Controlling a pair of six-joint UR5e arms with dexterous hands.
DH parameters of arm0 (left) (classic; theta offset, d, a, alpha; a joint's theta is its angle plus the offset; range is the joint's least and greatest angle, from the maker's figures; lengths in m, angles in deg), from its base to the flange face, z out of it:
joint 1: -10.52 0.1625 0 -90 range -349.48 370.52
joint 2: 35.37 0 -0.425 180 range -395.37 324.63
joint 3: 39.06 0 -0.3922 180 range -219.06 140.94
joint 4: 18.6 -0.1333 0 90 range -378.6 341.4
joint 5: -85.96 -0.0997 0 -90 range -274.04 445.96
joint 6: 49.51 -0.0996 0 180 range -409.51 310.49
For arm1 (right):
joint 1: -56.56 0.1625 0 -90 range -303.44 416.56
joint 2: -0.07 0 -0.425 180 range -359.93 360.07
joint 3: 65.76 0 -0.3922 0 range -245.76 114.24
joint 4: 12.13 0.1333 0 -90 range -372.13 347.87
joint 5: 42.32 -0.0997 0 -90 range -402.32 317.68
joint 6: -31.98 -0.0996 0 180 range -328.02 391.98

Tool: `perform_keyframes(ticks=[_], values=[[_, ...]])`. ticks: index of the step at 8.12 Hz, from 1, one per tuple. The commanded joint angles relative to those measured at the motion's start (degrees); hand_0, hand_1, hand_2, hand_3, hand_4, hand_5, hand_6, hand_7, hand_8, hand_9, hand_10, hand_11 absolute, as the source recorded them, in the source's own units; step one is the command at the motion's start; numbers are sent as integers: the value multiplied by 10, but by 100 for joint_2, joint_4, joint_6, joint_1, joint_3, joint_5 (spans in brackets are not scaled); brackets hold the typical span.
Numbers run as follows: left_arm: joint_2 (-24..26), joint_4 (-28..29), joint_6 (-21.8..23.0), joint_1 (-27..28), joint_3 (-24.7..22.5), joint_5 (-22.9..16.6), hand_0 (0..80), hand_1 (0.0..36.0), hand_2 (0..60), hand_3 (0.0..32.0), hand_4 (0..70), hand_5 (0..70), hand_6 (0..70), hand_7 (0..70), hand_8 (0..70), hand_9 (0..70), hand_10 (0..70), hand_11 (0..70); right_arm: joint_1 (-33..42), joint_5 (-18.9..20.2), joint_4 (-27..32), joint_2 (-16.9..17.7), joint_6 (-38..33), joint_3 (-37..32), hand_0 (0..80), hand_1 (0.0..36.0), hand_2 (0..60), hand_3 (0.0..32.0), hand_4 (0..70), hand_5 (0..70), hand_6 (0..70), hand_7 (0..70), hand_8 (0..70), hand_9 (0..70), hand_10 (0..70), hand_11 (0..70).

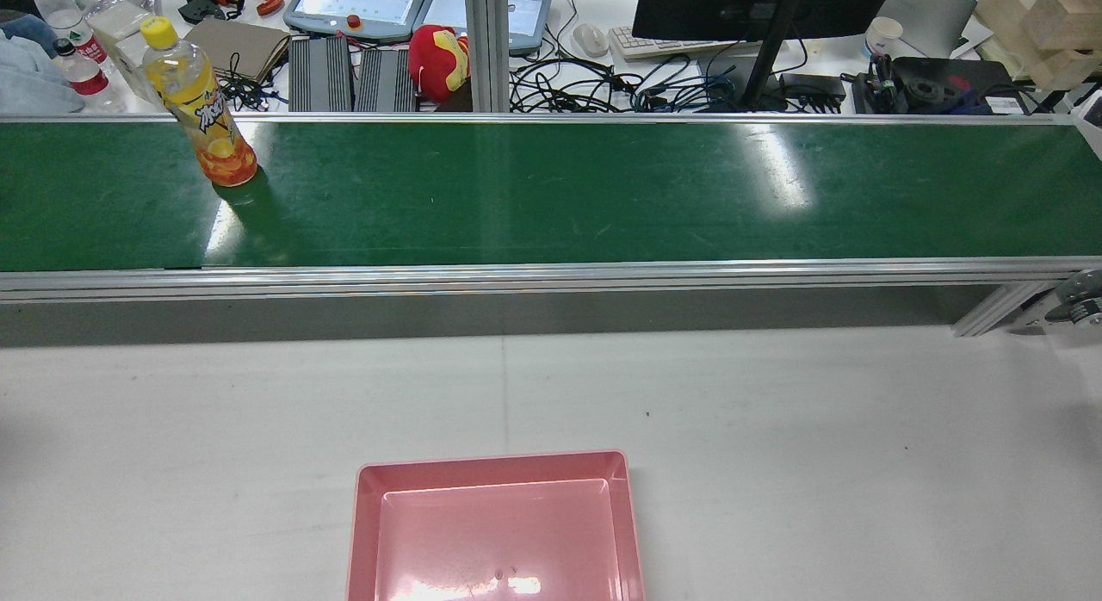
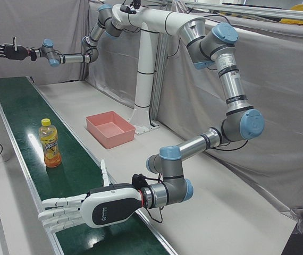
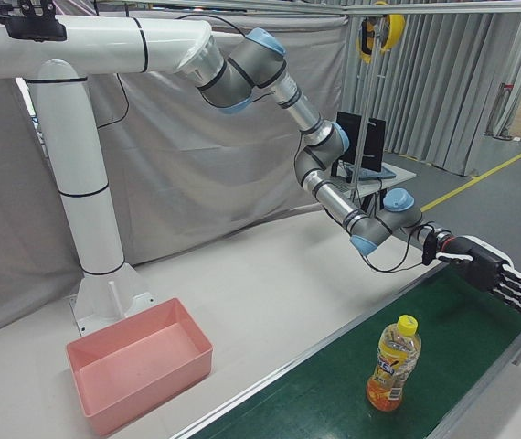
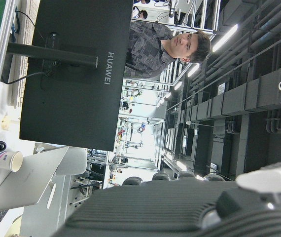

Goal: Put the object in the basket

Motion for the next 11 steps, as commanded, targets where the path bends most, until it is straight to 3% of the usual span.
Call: perform_keyframes(ticks=[1,4,6,11], values=[[-11,77,31,-83,0,6,547,89,0,0,61,85,0,0,0,5,21,48,0,4,0,0,0,0,0,0,0,0,0,0,0,0,0,0,0,0],[-99,184,-47,-32,-218,-3,545,90,0,0,81,99,0,0,4,13,28,58,0,4,0,0,0,0,0,0,0,0,0,0,0,0,0,0,0,0],[-64,-359,-538,-5,-605,-12,575,106,0,0,97,99,0,0,9,20,34,69,0,4,0,0,0,0,0,0,0,0,0,0,0,0,0,0,0,0],[278,-686,-698,716,-607,24,566,101,0,0,94,102,0,0,14,27,37,73,0,4,0,0,0,0,0,0,0,0,0,0,0,0,0,0,0,0]])
